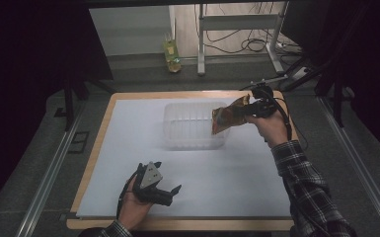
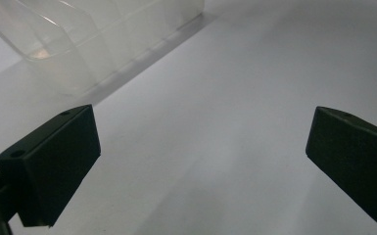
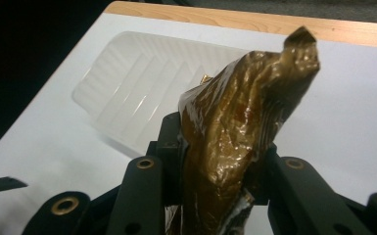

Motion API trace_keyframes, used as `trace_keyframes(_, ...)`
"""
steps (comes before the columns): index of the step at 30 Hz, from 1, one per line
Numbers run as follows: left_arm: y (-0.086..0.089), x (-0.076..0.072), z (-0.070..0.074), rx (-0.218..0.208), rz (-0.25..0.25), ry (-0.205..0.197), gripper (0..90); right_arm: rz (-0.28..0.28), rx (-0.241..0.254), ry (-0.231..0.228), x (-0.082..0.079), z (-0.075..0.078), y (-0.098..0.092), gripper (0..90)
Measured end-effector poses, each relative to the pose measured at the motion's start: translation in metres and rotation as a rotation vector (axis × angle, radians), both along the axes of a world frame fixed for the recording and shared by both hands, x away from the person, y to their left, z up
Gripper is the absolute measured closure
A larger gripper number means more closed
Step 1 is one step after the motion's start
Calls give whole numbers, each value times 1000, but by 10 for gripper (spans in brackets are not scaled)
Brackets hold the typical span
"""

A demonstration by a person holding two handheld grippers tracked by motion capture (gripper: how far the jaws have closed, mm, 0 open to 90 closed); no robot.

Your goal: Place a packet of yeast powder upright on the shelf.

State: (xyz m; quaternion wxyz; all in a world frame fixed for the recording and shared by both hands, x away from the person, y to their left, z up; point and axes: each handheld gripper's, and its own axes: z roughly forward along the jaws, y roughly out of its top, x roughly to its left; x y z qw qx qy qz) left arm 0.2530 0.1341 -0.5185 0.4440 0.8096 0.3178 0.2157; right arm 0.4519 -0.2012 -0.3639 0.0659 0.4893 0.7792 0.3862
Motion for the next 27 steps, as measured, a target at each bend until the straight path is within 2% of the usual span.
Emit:
trace_keyframes(3, 0, 0, 0, 1, 0, -2, 0, -9, -25, 1, 4, -2, 5, 678)
trace_keyframes(14, -1, 0, 0, 11, -8, -3, 0, 2, -71, 23, 19, -13, 24, 677)
trace_keyframes(27, -2, 0, -1, 19, -11, -4, 0, -18, -54, 16, 41, -24, 37, 676)
